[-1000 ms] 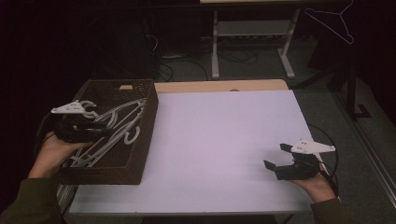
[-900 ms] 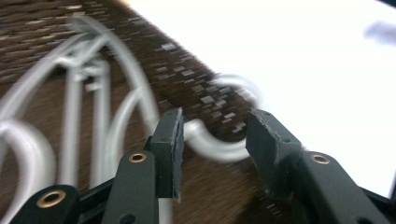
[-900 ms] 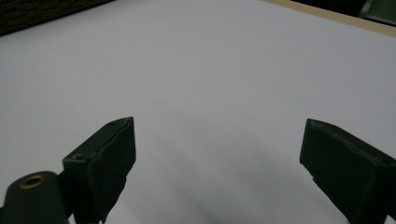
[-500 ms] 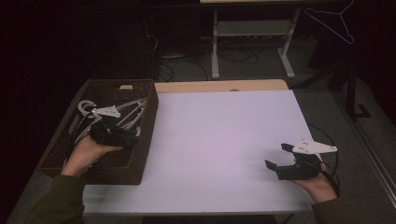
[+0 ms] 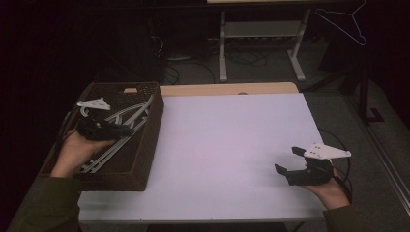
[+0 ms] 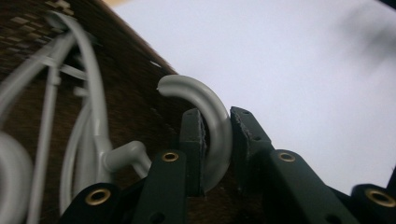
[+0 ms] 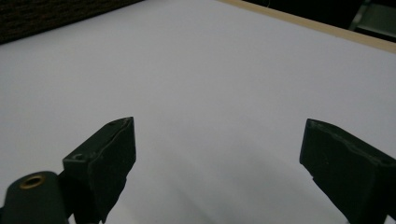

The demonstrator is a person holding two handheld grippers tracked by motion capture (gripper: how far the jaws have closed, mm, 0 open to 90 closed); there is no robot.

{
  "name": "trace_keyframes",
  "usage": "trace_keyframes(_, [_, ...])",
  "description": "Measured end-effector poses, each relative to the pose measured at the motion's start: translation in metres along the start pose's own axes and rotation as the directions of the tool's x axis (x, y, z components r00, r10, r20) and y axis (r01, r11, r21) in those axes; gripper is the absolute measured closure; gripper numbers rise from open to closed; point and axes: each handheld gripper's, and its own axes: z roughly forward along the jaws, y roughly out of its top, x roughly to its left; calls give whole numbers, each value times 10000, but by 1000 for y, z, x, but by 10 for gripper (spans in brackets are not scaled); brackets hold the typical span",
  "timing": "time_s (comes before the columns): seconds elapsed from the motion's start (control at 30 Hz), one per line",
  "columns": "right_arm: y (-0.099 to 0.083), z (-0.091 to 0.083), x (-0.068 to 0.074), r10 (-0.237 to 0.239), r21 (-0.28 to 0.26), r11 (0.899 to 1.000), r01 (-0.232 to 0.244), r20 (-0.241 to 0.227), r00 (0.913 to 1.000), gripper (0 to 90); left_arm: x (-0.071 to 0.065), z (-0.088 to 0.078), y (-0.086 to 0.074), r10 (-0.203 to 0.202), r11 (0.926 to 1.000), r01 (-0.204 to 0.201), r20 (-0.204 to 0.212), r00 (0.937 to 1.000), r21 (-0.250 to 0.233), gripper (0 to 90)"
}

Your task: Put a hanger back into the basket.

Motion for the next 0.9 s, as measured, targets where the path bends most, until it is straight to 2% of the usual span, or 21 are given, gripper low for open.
trace_keyframes(0.1, [5,-3,2,-48,-247,9997,47,-54,10000,103,13,-20,8,-166,9990,148,-423,9990,-430,764])
trace_keyframes(0.2, [11,-5,4,-71,-444,9990,67,-80,9999,103,29,-37,13,-297,9980,225,-1245,9918,-588,789])
trace_keyframes(0.3, [16,-6,4,-121,-549,9984,118,-54,9999,103,49,-49,14,-531,9962,381,-2008,9782,-779,826])
trace_keyframes(0.4, [21,-4,6,-130,-628,9979,126,-56,9999,103,67,-54,12,-844,9927,622,-2256,9706,-1037,847])
trace_keyframes(0.5, [26,-2,8,-241,-665,9975,238,-46,9997,104,82,-57,10,-1044,9900,754,-2599,9600,-1193,853])
trace_keyframes(0.57, [29,0,9,-280,-661,9974,275,-55,9996,104,91,-58,9,-1029,9912,712,-3129,9442,-1112,838])
trace_keyframes(0.6, [31,1,10,-290,-684,9973,284,-87,9995,103,94,-58,7,-1007,9924,686,-3519,9306,-1025,794])
trace_keyframes(0.63, [33,2,10,-353,-722,9968,345,-102,9993,104,97,-58,6,-1082,9917,721,-3869,9158,-1067,689])
trace_keyframes(0.67, [36,3,12,-317,-739,9968,306,-137,9994,103,100,-60,4,-1210,9900,816,-3973,9097,-1148,603])
trace_keyframes(0.73, [41,4,14,-520,-827,9953,504,-175,9985,103,103,-64,1,-1381,9868,887,-4195,8972,-1352,508])
trace_keyframes(0.77, [44,4,15,-528,-869,9949,508,-207,9984,102,103,-66,-1,-1472,9848,939,-4145,8981,-1462,485])
trace_keyframes(0.83, [49,5,17,-637,-934,9937,612,-247,9977,100,103,-69,-3,-1504,9843,951,-4250,8926,-1485,441])
trace_keyframes(0.9, [54,6,19,-674,-1016,9927,643,-270,9974,97,102,-73,-5,-1611,9811,997,-4142,8958,-1659,419])
